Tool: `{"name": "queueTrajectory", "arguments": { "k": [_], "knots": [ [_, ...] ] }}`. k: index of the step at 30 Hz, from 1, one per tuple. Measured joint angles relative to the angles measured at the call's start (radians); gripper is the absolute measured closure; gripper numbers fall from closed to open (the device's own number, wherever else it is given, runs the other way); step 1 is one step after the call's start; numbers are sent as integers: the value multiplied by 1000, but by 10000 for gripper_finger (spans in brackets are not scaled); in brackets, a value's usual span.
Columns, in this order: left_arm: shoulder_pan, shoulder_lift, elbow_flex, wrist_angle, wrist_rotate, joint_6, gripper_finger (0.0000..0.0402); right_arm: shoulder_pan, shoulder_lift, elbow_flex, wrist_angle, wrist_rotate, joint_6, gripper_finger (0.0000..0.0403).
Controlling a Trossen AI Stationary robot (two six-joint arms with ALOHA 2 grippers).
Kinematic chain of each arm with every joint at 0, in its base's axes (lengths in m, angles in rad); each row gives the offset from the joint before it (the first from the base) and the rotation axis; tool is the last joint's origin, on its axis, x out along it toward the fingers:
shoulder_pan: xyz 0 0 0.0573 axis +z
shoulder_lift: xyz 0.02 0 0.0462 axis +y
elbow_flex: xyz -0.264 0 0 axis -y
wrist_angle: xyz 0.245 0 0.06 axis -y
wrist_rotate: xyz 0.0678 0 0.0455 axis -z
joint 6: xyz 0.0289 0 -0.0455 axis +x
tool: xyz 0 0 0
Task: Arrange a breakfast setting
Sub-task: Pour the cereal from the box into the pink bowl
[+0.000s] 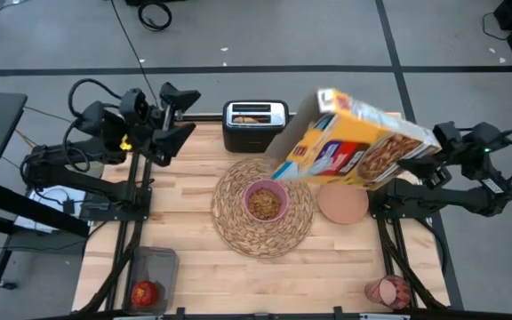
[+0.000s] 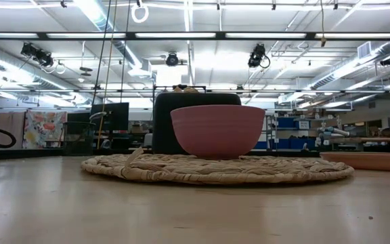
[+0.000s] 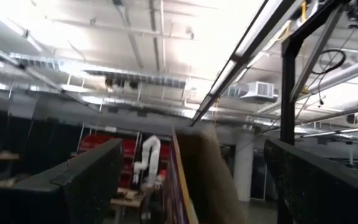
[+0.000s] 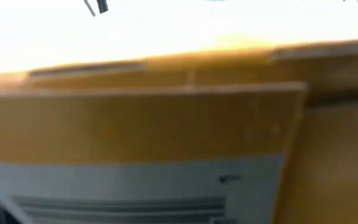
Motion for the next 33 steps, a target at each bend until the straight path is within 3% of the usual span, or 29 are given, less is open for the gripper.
{"name": "queueTrajectory", "arguments": {
  "k": [8,14,21,24,30,33],
  "knots": [
    [2,29,0,-144,0,-10,8,0,1,0,186,71,73,158],
    [-1,113,0,-50,0,-117,8,0,5,0,337,133,101,158],
    [7,214,0,44,0,-85,8,0,52,0,565,186,105,158],
    [7,271,0,155,0,-78,8,0,87,0,673,202,100,158],
    [-9,404,0,552,0,-63,8,0,186,0,946,199,75,158],
    [-7,433,0,609,2,-74,8,0,247,0,1123,181,71,158]
  ]
}}
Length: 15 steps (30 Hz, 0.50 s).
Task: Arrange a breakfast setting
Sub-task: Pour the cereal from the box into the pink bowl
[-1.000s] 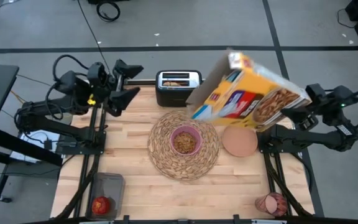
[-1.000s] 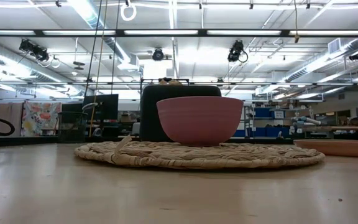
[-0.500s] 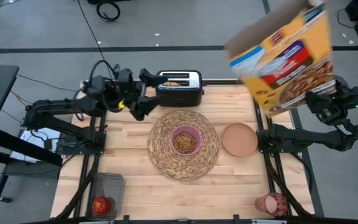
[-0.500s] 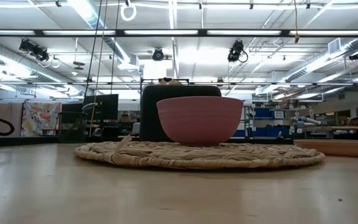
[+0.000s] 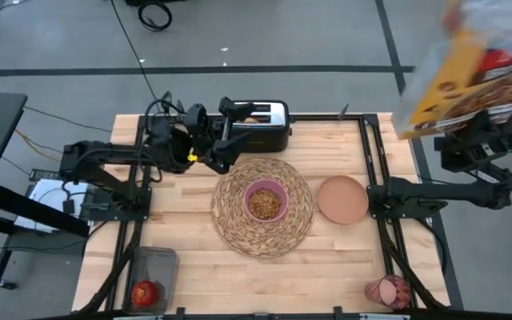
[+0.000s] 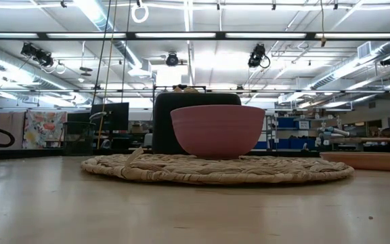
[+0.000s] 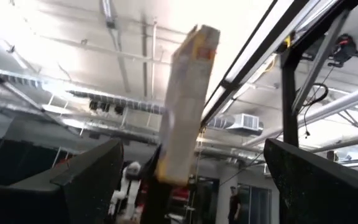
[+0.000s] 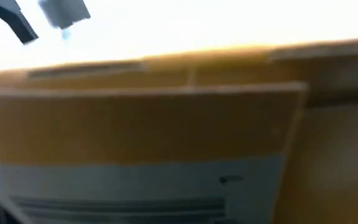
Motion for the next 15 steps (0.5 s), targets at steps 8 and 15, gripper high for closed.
{"name": "queueTrajectory", "arguments": {
  "k": [8,15],
  "knots": [
    [1,7,0,-42,8,-13,8,0,151,1,340,-23,-9,157],
    [-1,16,187,-405,-69,34,8,0,278,1,421,1,-19,157]
  ]
}}
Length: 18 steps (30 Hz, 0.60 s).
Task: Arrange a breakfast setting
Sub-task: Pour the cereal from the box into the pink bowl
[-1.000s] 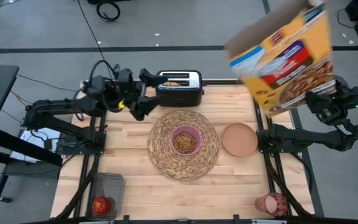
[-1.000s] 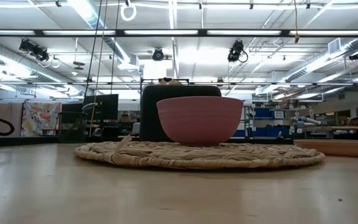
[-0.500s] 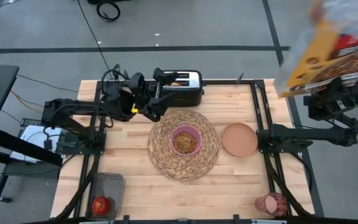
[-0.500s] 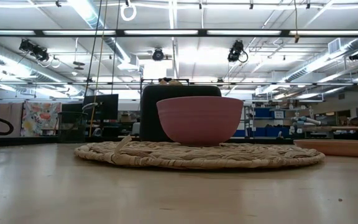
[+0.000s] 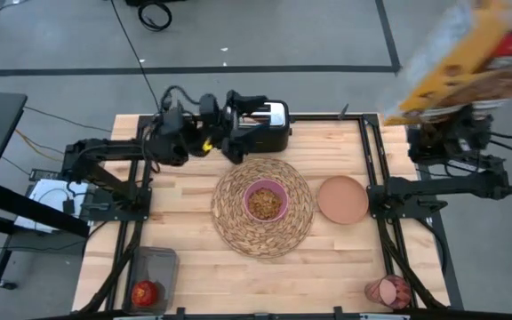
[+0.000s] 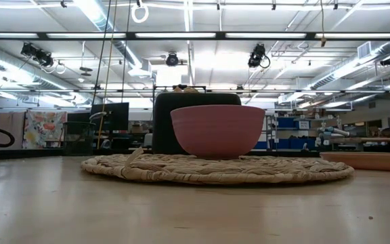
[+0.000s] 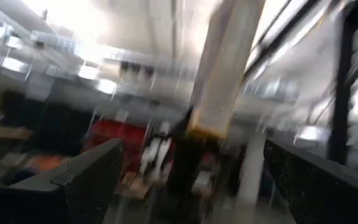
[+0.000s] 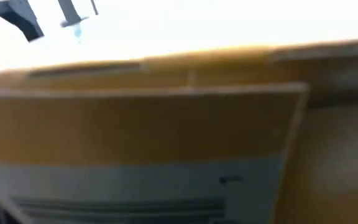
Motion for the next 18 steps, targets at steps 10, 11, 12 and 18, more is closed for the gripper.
{"name": "queueTrajectory", "arguments": {
  "k": [10,11,12,18],
  "knots": [
    [-3,72,415,-411,23,66,8,0,93,-2,32,38,19,157],
    [1,74,422,-413,24,65,8,0,93,-2,32,36,22,157],
    [3,76,431,-414,26,63,8,0,94,-2,28,32,24,157],
    [4,77,460,-452,46,52,8,0,93,-2,-17,24,22,157]
  ]
}}
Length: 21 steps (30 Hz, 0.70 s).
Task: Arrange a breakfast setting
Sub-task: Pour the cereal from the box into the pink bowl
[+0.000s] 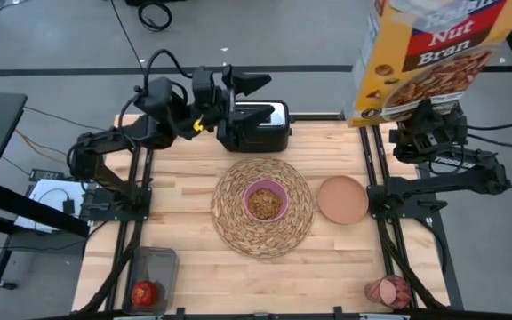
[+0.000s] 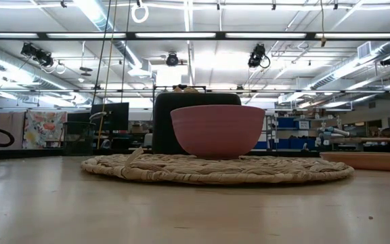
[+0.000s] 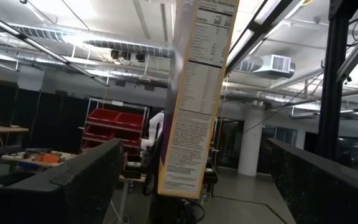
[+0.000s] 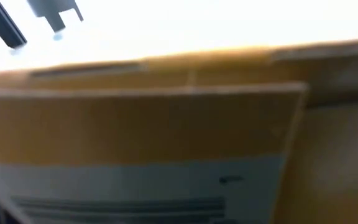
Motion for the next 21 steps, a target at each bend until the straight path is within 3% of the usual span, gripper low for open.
{"name": "queueTrajectory", "arguments": {
  "k": [15,21],
  "knots": [
    [-20,74,-2,106,26,-10,8,0,82,0,-41,-36,26,157],
    [-20,124,-2,119,30,54,8,0,120,0,-37,-55,27,157]
  ]
}}
